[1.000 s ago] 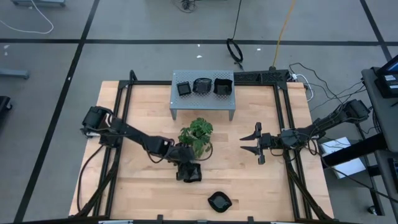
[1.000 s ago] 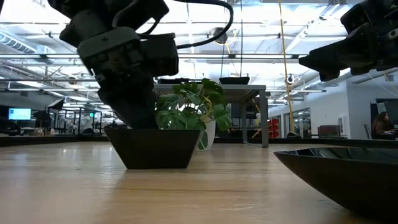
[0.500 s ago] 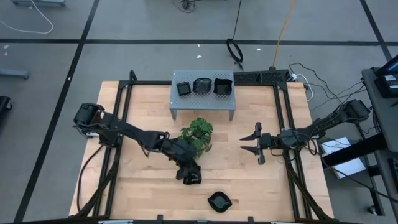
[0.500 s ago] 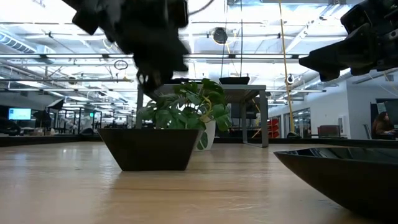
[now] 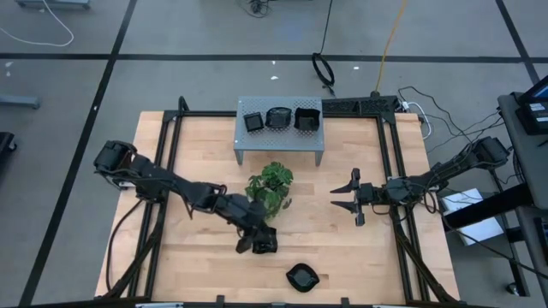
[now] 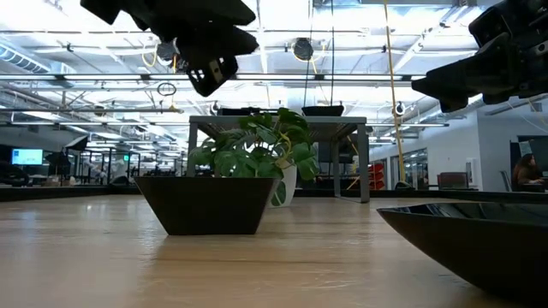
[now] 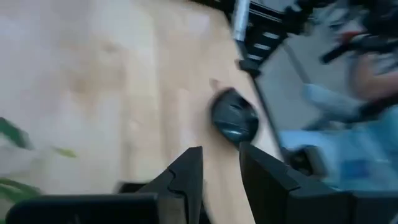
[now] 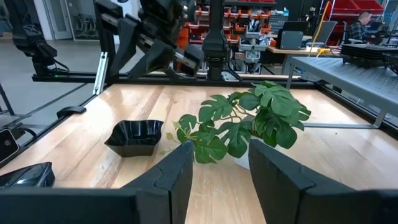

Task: Pick & Place Mini shaped plates
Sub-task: Stack the black distorted square plate on top of the other black distorted square plate on the shelf

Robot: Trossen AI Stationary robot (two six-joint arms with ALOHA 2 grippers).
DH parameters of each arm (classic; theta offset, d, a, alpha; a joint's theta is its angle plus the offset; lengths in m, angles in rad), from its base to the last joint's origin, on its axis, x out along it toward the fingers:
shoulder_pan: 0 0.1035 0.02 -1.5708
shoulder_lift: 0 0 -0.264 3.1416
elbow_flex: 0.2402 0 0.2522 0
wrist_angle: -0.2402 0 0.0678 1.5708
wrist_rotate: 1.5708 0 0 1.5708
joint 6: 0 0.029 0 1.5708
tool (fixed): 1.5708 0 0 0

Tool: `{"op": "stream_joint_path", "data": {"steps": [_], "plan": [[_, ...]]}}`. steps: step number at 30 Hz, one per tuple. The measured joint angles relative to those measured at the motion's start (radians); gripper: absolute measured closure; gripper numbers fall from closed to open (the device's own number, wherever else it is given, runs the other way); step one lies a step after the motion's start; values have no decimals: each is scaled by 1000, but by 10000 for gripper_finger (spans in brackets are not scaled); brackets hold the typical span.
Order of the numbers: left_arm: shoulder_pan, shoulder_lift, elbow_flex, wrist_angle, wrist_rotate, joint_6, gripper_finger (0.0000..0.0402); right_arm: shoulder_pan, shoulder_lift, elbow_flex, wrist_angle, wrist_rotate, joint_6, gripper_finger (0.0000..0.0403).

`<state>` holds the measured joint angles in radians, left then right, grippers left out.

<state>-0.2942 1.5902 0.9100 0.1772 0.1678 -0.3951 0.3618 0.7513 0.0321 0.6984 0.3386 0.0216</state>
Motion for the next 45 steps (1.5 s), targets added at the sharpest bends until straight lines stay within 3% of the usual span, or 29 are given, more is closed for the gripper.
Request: {"op": "stream_joint_path", "data": {"steps": [7, 13, 31, 41, 45], "plan": [[-10, 0, 0, 52, -337, 131, 293, 0, 0, 0, 31, 1, 0, 257], [-9, 0, 0, 112, -535, 155, 293, 0, 0, 0, 128, -1, 0, 257], [-10, 0, 0, 124, -554, 127, 293, -2, -1, 16, 352, -2, 71, 257], [-10, 0, 0, 191, -553, 132, 293, -2, 55, 245, -62, -26, 71, 257], [-10, -13, 1, 200, -550, 153, 293, -2, 148, 330, -93, -27, 72, 257]]}}
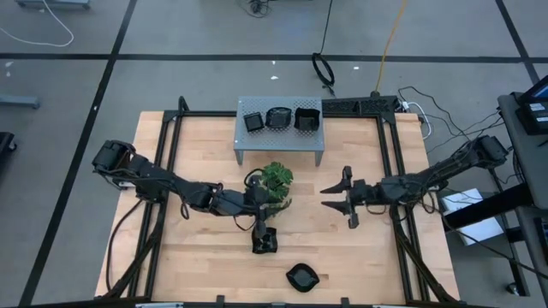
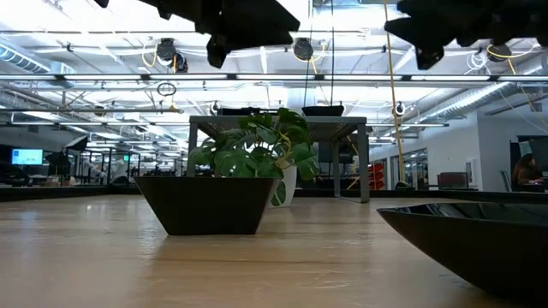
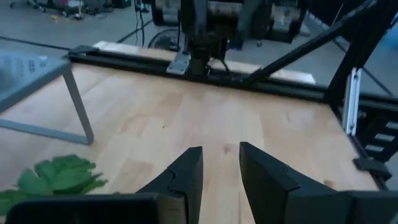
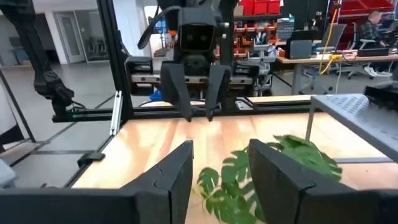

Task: Pick & Place Mini shaped plates
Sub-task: Stack the black distorted square plate on top of the other black distorted square plate on the shelf

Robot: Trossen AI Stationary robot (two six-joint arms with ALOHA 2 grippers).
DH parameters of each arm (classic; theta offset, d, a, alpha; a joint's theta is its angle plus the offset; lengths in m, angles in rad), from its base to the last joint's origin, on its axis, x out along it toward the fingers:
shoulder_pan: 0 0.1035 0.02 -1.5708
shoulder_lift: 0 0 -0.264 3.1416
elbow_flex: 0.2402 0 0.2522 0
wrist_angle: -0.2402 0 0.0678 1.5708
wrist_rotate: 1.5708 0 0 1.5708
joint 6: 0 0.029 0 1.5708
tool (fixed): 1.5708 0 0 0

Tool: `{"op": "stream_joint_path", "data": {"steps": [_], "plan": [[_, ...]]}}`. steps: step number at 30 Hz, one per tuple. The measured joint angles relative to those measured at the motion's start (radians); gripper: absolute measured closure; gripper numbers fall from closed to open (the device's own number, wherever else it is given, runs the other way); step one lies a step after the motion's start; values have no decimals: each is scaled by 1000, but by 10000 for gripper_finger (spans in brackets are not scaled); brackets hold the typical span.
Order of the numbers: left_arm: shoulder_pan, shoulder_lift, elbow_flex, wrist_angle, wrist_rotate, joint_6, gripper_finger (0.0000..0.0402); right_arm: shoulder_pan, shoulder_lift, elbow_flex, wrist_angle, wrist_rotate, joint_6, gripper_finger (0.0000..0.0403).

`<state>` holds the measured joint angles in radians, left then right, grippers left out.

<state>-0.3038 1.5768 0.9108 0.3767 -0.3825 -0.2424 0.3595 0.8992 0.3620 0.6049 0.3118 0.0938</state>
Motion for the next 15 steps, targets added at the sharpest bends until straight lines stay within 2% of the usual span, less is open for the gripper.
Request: {"op": "stream_joint_path", "data": {"steps": [10, 12, 15], "plan": [[-24, -71, 0, 5, -2, 13, 293, 0, 416, 191, -4, -7, 0, 257], [-35, -85, -1, 18, -3, 13, 293, 0, 496, 239, -7, -35, -22, 257], [-64, -123, -2, -4, -1, 20, 293, 0, 605, 311, -2, -139, -128, 257]]}}
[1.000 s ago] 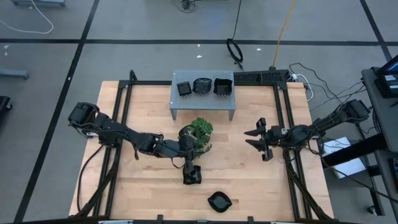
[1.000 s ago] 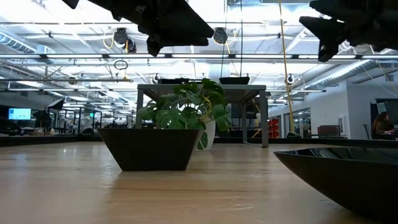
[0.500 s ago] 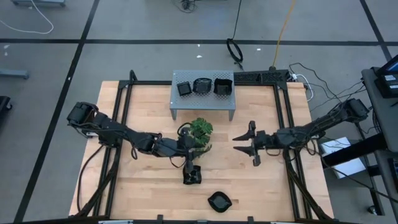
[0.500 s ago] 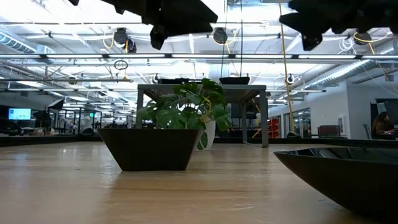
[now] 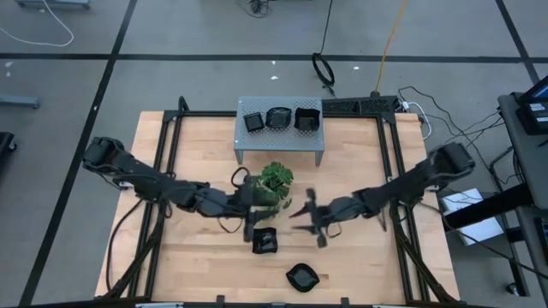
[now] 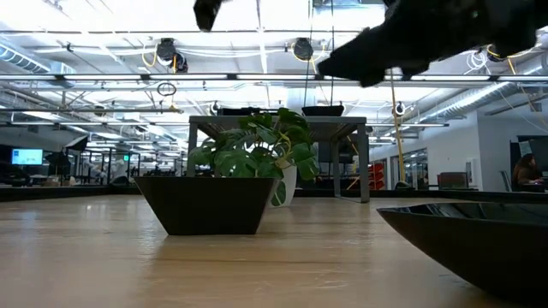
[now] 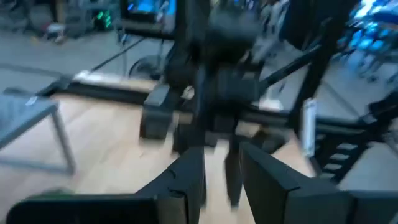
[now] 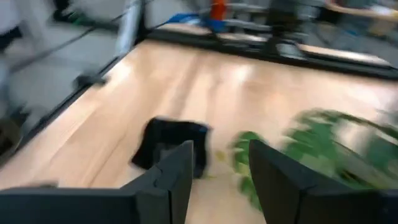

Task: Pick & Place Mini shaped plates
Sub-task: Stack the black distorted square plate on top of the other black distorted square plate on the shelf

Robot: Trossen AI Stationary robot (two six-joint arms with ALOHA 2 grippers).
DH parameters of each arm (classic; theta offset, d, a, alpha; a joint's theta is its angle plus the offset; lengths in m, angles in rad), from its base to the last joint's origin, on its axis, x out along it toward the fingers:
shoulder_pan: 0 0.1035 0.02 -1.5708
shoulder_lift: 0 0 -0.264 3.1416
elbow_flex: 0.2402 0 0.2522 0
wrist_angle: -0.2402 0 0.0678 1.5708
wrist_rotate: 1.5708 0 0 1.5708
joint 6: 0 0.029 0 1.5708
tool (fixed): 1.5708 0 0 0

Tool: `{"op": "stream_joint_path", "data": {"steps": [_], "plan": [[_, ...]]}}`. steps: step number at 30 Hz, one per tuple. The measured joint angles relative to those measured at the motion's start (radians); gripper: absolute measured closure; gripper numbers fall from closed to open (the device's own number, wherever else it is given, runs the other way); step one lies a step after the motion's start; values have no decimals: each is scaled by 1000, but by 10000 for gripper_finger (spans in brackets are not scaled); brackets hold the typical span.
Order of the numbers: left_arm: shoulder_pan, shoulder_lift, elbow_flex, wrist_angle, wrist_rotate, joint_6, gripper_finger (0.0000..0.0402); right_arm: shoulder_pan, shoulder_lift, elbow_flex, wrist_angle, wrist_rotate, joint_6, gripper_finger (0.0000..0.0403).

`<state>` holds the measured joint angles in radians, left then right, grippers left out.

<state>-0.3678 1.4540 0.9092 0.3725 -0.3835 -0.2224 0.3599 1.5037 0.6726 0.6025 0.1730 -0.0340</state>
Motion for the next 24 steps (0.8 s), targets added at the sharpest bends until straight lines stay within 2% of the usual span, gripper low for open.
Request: {"op": "stream_joint_path", "data": {"steps": [3, 6, 11, 15, 19, 24], "plan": [[-28, -26, 2, 4, 20, 12, 293, 2, 94, 50, -5, -101, -188, 257], [-62, -51, 1, 5, 20, 15, 293, 2, 167, 92, -4, -143, -347, 257], [-122, -81, 1, -4, 19, 31, 293, 2, 259, 157, -12, -145, -477, 257], [-164, -99, 1, -12, 18, 31, 293, 2, 321, 212, -89, -145, -544, 257], [-187, -105, 1, -10, 18, 38, 293, 2, 345, 255, -220, -144, -614, 257], [-200, -108, 1, -8, 16, 40, 293, 14, 351, 276, -231, -143, -753, 257]]}}
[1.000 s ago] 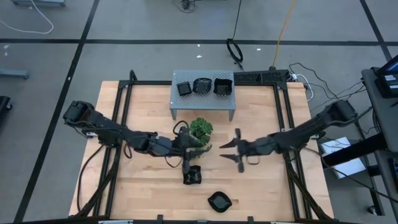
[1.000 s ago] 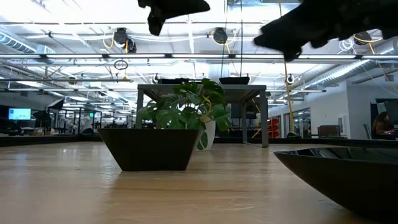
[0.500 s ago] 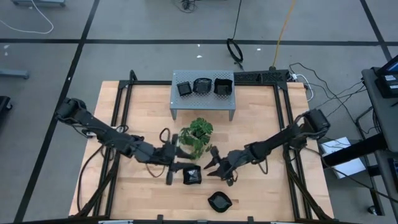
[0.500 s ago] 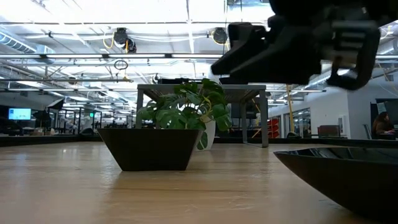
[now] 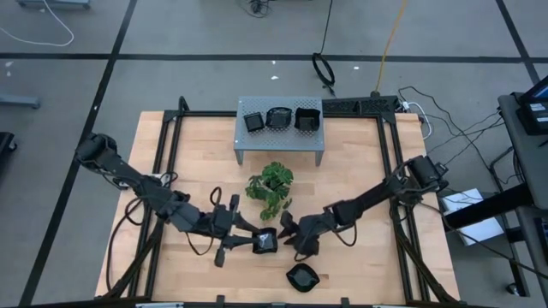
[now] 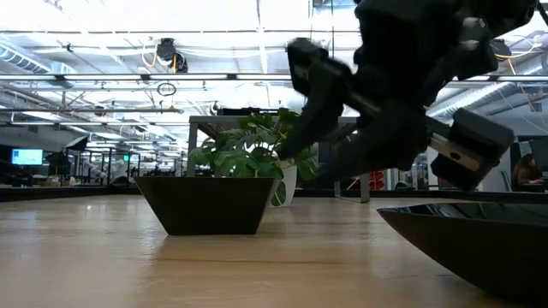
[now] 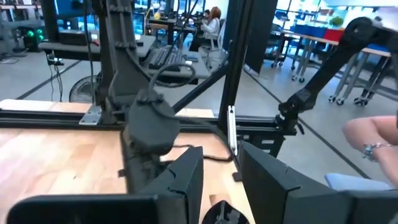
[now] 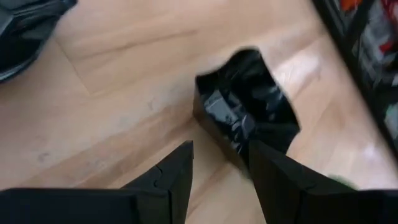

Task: Pick & Place Mini shaped plates
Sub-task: Stack the black distorted square plate on top of the other black distorted square plate on the shelf

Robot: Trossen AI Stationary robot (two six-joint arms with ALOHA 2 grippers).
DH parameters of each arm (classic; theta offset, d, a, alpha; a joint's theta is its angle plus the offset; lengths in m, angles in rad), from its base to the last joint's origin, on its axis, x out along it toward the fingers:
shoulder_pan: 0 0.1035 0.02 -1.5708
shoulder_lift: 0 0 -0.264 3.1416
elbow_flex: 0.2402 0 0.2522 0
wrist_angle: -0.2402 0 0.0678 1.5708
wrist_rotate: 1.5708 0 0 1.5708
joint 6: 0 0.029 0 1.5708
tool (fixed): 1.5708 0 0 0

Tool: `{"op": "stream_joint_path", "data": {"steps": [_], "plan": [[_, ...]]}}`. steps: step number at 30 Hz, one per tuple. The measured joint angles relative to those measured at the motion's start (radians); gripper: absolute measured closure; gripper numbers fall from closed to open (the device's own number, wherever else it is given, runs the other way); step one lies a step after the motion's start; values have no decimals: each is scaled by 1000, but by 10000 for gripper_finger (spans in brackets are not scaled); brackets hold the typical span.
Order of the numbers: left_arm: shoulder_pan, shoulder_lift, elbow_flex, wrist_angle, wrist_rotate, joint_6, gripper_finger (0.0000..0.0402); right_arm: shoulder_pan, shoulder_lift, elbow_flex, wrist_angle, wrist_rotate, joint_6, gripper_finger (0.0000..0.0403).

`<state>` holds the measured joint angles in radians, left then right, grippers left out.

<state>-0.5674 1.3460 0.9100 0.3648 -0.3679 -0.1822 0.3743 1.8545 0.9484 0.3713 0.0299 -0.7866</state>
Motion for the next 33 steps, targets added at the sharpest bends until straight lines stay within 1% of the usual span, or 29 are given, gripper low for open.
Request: {"op": "stream_joint_path", "data": {"steps": [6, 8, 10, 17, 20, 30, 33], "plan": [[4, 0, 0, -3, -1, 0, 293, 19, 0, 12, 11, 1, -209, 257], [4, 1, 0, -3, 0, 0, 293, 21, 0, 12, 17, 2, -253, 257], [4, 0, 0, -3, -1, 0, 293, 20, 6, 12, 23, 2, -265, 257], [5, 1, 0, -3, -1, 0, 293, 20, 109, 11, 166, 28, -307, 257], [5, 1, 0, -4, -1, 0, 293, 20, 127, 13, 227, 52, -331, 257], [5, 1, 0, -29, -1, 0, 293, 13, 130, 30, 200, 48, -266, 258], [5, 1, 0, -30, -1, 0, 293, 13, 131, 62, 110, 48, -175, 265]]}}
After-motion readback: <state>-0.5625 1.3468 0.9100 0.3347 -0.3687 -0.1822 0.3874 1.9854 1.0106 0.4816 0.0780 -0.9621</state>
